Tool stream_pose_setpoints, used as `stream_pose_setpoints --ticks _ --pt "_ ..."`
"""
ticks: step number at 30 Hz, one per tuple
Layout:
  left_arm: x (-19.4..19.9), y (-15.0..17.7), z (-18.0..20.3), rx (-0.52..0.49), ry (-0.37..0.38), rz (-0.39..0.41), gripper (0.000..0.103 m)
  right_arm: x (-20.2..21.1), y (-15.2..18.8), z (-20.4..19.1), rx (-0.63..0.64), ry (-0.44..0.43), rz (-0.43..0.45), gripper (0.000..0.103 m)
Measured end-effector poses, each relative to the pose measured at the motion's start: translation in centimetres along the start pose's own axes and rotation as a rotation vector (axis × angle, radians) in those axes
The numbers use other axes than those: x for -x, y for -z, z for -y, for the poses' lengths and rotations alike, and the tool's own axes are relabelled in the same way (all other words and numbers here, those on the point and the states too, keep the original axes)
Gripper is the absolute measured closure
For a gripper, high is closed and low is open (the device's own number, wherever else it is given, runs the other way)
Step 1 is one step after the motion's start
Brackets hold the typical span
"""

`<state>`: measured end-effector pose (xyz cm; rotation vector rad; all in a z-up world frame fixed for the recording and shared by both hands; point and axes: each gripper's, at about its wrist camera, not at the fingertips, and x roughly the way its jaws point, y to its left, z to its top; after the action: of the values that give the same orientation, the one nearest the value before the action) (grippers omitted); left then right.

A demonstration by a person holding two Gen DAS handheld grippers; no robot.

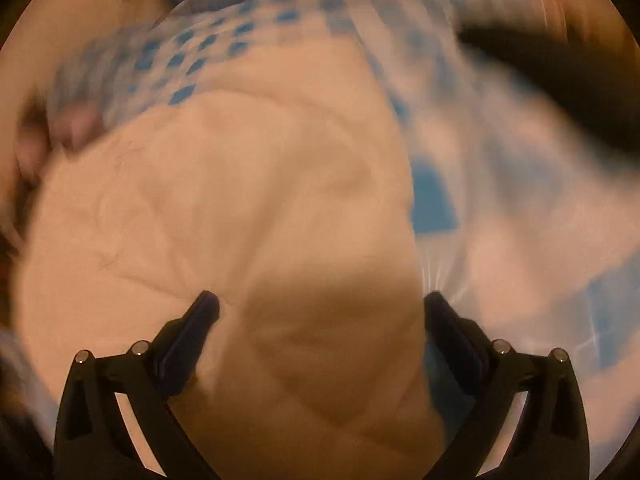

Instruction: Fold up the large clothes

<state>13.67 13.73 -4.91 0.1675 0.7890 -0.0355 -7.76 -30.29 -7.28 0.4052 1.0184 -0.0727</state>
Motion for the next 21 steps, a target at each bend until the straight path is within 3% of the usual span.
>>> stream_pose_setpoints --ticks 1,3,6,7,9,10,11,12,13,15,17,20,21 --pt "-2.0 0.1 -0.5 0.021 0.033 -0.067 0.013 0.1 -0.3 -0.1 0.012 0.000 -0.011 0.006" --pt "-2.1 -0.2 -0.5 0.005 0.035 -0.077 0.014 2.3 -0.9 -1.4 0.036 0.047 -0.004 0.006" --pt "0.4 -1.1 -0.1 -0.049 -0.018 0.051 0.014 6.3 -3.3 -3.7 0.123 0.085 0.169 0.006" --pt "-0.3 -1.2 -0.2 -0.054 -0.043 0.035 0.014 6.9 -4.6 -4.2 0.131 0.104 0.217 0.006" --pt "-3.6 -0.5 0.3 -0.095 -0.054 -0.073 0.012 6.0 -6.7 -4.2 0.131 0.133 0.228 0.006" --pt "-4.4 -0.3 0.8 -0.123 -0.072 -0.083 0.011 4.4 -7.7 -3.8 0.133 0.153 0.202 0.006" --pt "-4.7 -0.6 1.1 -0.133 -0.080 -0.088 0.011 1.0 -8.5 -3.2 0.156 0.225 0.121 0.006" --pt "-4.6 -0.9 1.1 -0.133 -0.081 -0.101 0.011 -2.5 -8.5 -2.4 0.177 0.237 0.020 0.006" --pt "-4.1 -0.7 0.8 -0.124 -0.072 -0.105 0.011 -5.1 -8.3 -0.3 0.089 0.126 -0.069 0.005" --pt "-2.3 -0.9 -0.4 -0.102 -0.014 -0.087 0.012 -4.9 -9.2 1.1 0.010 0.047 -0.124 0.007" --pt "1.0 -0.4 -1.9 -0.055 0.048 -0.040 0.012 -1.4 -9.2 1.6 -0.037 0.035 -0.100 0.007" --pt "7.5 2.3 -6.2 0.146 0.233 0.029 0.011 5.7 -6.6 2.1 -0.044 -0.044 -0.009 0.007" --pt "9.3 4.2 -8.2 0.256 0.351 0.009 0.011 7.3 -5.4 2.7 -0.072 -0.083 -0.001 0.007"
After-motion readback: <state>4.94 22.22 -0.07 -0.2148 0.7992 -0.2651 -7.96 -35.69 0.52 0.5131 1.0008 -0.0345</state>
